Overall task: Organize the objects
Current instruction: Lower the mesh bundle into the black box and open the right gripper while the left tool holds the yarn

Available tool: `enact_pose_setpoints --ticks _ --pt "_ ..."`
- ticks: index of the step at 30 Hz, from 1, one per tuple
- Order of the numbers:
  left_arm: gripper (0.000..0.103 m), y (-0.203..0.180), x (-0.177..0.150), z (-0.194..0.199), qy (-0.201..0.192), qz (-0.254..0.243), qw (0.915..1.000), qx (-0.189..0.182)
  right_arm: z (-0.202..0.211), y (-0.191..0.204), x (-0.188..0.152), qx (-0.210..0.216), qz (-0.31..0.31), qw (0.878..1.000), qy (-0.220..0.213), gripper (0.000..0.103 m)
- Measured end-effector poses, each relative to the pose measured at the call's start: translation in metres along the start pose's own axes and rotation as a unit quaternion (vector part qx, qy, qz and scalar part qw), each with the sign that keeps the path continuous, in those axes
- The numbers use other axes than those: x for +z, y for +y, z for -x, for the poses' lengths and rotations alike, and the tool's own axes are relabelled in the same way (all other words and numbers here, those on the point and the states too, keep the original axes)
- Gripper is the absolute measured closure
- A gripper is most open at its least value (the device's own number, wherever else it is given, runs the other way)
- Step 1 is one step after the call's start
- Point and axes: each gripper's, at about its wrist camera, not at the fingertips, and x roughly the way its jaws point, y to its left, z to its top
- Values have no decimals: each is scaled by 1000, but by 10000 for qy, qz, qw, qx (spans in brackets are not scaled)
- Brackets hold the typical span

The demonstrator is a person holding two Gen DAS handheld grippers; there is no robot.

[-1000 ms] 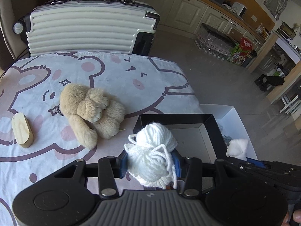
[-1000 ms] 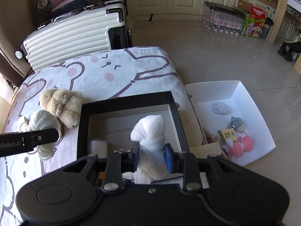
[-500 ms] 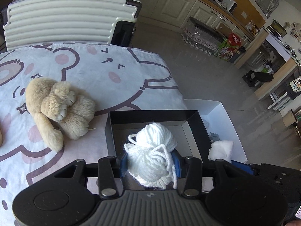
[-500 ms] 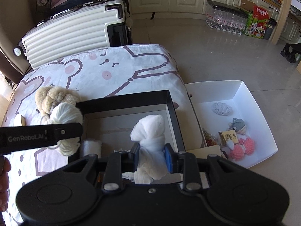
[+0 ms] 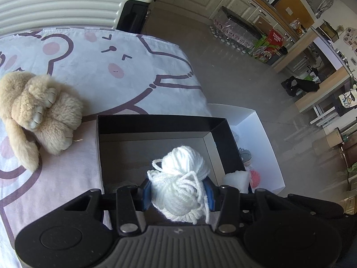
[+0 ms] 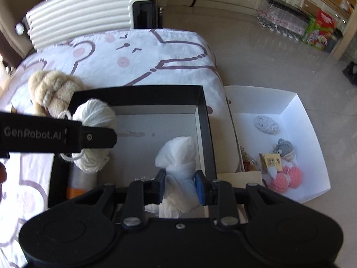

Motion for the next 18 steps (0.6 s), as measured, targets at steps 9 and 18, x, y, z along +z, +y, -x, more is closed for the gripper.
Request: enact_pose_setpoints --ticks 9,18 --pt "57 0 0 -18 183 107 9998 -39 -20 18 -4 -531 1092 9922 282 74" --pt "57 2 0 -28 312 114 9994 -27 -21 18 -4 -401 1094 9927 321 62"
